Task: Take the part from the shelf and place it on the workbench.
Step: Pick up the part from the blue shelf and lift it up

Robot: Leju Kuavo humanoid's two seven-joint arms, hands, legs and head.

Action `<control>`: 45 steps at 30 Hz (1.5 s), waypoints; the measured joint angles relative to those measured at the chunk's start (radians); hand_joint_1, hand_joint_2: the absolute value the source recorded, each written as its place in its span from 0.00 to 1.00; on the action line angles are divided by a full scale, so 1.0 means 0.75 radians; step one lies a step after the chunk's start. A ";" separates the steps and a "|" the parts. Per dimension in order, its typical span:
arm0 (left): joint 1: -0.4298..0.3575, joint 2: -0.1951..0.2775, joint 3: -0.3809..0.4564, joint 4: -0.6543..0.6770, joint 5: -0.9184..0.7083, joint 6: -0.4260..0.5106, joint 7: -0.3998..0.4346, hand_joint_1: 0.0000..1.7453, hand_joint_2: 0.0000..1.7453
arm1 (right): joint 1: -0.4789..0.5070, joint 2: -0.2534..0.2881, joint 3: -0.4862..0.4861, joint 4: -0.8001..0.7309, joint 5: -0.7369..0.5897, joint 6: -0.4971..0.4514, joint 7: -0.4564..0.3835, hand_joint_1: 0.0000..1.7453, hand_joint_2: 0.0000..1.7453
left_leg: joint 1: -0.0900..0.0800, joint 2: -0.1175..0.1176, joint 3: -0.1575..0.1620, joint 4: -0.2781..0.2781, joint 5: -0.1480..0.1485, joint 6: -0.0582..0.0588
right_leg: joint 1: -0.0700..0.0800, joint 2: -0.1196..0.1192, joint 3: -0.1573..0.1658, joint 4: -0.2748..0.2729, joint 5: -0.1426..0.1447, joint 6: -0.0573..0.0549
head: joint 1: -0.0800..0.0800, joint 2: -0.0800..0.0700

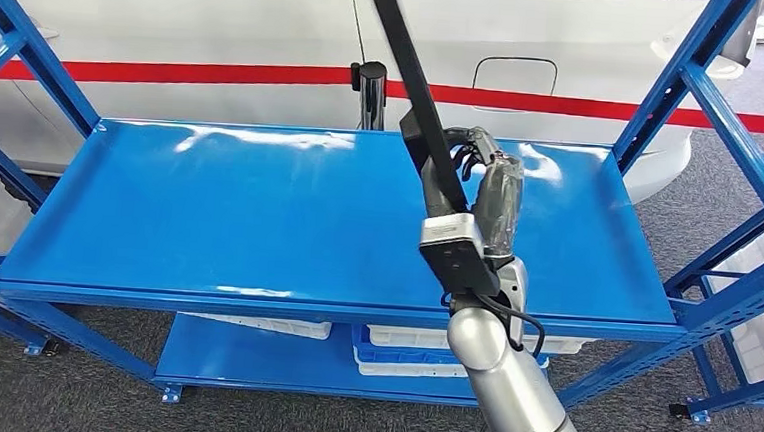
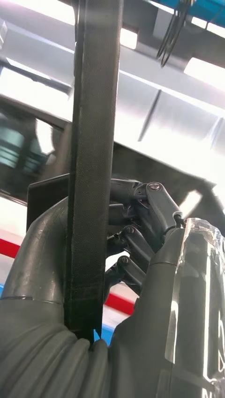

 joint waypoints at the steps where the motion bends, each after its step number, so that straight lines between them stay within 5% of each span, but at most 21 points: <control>1: 0.000 0.000 0.000 0.000 0.000 0.000 0.000 0.00 1.00 | 0.000 0.000 0.000 0.000 0.000 0.000 0.000 1.00 1.00 | 0.000 0.000 0.000 0.000 0.000 0.000 | 0.000 0.000 0.000 0.000 0.000 0.000 | 0.000 0.000; 5: 0.000 0.000 -0.001 0.000 0.001 -0.004 -0.003 0.00 1.00 | 0.001 -0.004 -0.001 -0.007 -0.028 0.010 -0.007 1.00 1.00 | 0.000 0.000 0.000 0.000 0.000 0.000 | 0.000 0.000 0.000 0.000 0.000 0.000 | 0.000 0.000; 11: 0.017 0.017 0.014 0.001 0.092 -0.049 -0.047 0.00 1.00 | -0.038 -0.070 0.010 -0.138 -0.386 0.191 -0.092 1.00 1.00 | 0.000 0.000 0.000 0.000 -0.001 0.001 | 0.000 0.000 0.000 0.000 0.000 0.000 | 0.000 0.000; 17: 0.008 -0.015 0.065 0.001 0.127 0.146 0.024 0.00 1.00 | -0.091 -0.105 0.071 -0.151 -0.458 0.205 -0.124 1.00 1.00 | -0.001 0.000 0.000 0.000 -0.001 0.001 | -0.001 0.000 0.000 0.000 0.000 0.000 | 0.000 0.000; 38: -0.049 -0.050 0.068 -0.001 0.105 0.081 0.040 0.00 1.00 | -0.056 -0.120 0.111 -0.176 -0.354 0.309 -0.094 1.00 1.00 | -0.003 0.000 -0.001 0.005 -0.004 0.006 | -0.007 0.000 0.000 -0.001 0.001 0.001 | -0.001 0.000; 45: -0.035 -0.028 0.070 -0.001 0.122 0.045 -0.002 0.00 1.00 | -0.030 -0.068 0.103 -0.198 -0.309 0.353 -0.065 1.00 1.00 | -0.008 0.000 -0.009 0.021 -0.011 0.023 | -0.012 0.000 0.001 -0.004 0.006 0.010 | -0.001 0.000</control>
